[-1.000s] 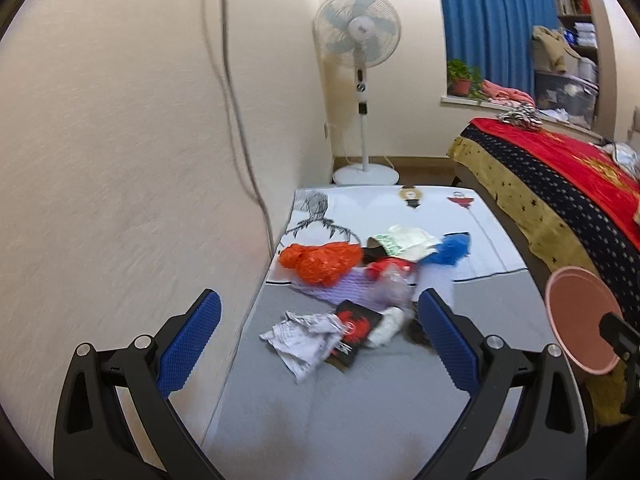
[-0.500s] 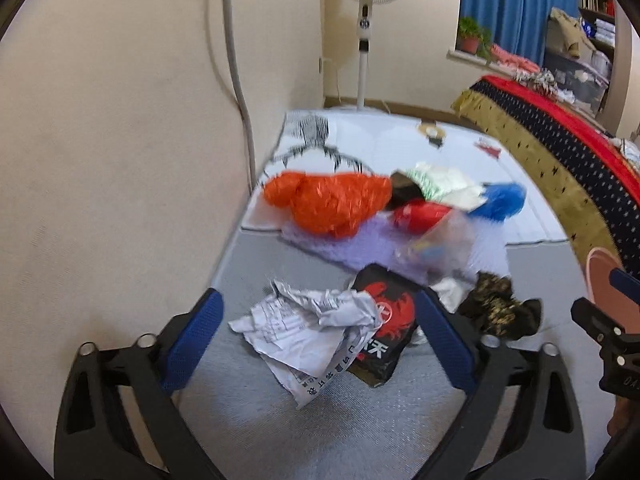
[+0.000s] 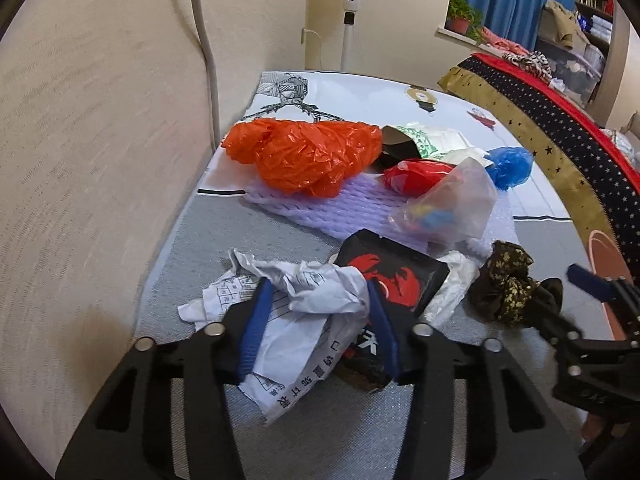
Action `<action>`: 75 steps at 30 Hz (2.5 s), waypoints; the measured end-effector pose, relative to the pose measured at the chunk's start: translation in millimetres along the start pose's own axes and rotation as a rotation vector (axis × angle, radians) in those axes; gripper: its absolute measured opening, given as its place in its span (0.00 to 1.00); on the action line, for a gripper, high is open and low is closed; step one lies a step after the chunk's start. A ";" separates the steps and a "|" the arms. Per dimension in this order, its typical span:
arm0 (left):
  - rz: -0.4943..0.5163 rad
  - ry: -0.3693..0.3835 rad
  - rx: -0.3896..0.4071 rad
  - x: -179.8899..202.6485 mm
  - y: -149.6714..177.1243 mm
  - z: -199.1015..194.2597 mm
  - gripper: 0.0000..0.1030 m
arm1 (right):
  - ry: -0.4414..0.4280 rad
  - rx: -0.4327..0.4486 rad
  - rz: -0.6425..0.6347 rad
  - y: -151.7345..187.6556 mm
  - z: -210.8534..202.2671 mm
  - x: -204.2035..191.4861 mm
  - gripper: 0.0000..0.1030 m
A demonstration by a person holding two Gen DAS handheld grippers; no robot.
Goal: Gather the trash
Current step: 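Grasp the crumpled white paper with the left gripper while the right grasps the black-gold scrunchie, then carry the paper and scrunchie in both grippers over the pink bin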
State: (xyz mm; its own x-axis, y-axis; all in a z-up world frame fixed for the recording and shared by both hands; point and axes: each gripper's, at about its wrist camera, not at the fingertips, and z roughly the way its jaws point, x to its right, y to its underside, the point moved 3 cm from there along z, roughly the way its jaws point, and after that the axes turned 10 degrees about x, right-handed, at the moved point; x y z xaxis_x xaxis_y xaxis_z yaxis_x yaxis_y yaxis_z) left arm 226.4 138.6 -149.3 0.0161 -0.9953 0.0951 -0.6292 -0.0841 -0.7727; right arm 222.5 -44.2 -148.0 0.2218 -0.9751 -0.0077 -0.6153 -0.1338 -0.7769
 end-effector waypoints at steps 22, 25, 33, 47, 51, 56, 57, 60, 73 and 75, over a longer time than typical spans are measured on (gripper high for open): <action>0.051 0.115 0.146 15.0 -28.3 -69.9 0.07 | -0.110 0.106 -0.058 -20.5 -65.1 -8.8 0.27; 0.062 0.117 0.180 23.9 -32.2 -90.5 0.07 | -0.107 0.132 -0.058 -25.7 -86.4 -4.2 0.27; 0.043 0.121 0.287 55.4 -51.7 -149.8 0.07 | -0.079 0.229 -0.033 -43.7 -151.4 20.6 0.27; 0.123 0.323 0.376 204.3 -82.3 -201.1 0.07 | 0.115 0.343 0.047 -55.1 -257.7 145.3 0.27; 0.155 0.371 0.353 251.8 -77.9 -191.0 0.07 | 0.171 0.346 0.081 -43.9 -264.2 184.9 0.27; 0.204 0.422 0.320 304.0 -70.6 -175.3 0.07 | 0.228 0.340 0.125 -35.7 -262.4 226.5 0.27; 0.209 0.433 0.314 313.8 -69.9 -171.5 0.07 | 0.238 0.340 0.133 -34.9 -260.5 233.8 0.28; 0.222 0.452 0.301 336.4 -66.3 -163.8 0.07 | 0.271 0.339 0.169 -32.3 -257.8 254.7 0.28; 0.267 0.502 0.243 392.3 -49.5 -122.8 0.07 | 0.294 0.270 0.224 -26.2 -229.7 300.5 0.28; 0.259 0.506 0.228 398.4 -48.4 -116.4 0.07 | 0.299 0.259 0.228 -24.2 -224.8 307.0 0.28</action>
State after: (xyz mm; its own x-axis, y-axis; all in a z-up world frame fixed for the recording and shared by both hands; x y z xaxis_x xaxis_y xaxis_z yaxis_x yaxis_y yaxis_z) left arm 172.8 -248.3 -0.9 -0.5215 -0.8434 0.1292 -0.3803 0.0942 -0.9200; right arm 135.4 -380.1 10.0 -0.1492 -0.9878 -0.0442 -0.4050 0.1019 -0.9086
